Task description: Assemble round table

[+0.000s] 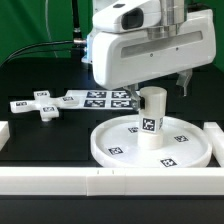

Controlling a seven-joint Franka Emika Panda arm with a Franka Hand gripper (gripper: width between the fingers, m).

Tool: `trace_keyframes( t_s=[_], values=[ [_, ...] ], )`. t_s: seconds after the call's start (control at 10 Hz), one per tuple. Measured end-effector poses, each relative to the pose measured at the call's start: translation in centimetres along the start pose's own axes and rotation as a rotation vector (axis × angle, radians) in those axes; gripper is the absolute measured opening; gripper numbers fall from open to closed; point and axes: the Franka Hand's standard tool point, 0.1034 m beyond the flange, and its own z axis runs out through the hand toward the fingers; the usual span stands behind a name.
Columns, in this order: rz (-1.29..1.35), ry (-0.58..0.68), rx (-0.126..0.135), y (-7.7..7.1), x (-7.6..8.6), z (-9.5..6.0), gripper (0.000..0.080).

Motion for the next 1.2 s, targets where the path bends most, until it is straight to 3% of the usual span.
trace_keyframes(
  t_s=[0.1,0.5,0.9,1.2],
  values=[
    [-0.069,-0.001,0.0,0.02,-0.03,0.04,0.0649],
    [-0.637,-0.065,-0.065,-0.24,0.7,0.31,0.0649],
    [-0.879,-0.084,-0.064,0.36,0.33,0.36,0.0649],
    [-1.132,-0.114,-0.08,0.69,0.35,0.39,0.0649]
  ],
)
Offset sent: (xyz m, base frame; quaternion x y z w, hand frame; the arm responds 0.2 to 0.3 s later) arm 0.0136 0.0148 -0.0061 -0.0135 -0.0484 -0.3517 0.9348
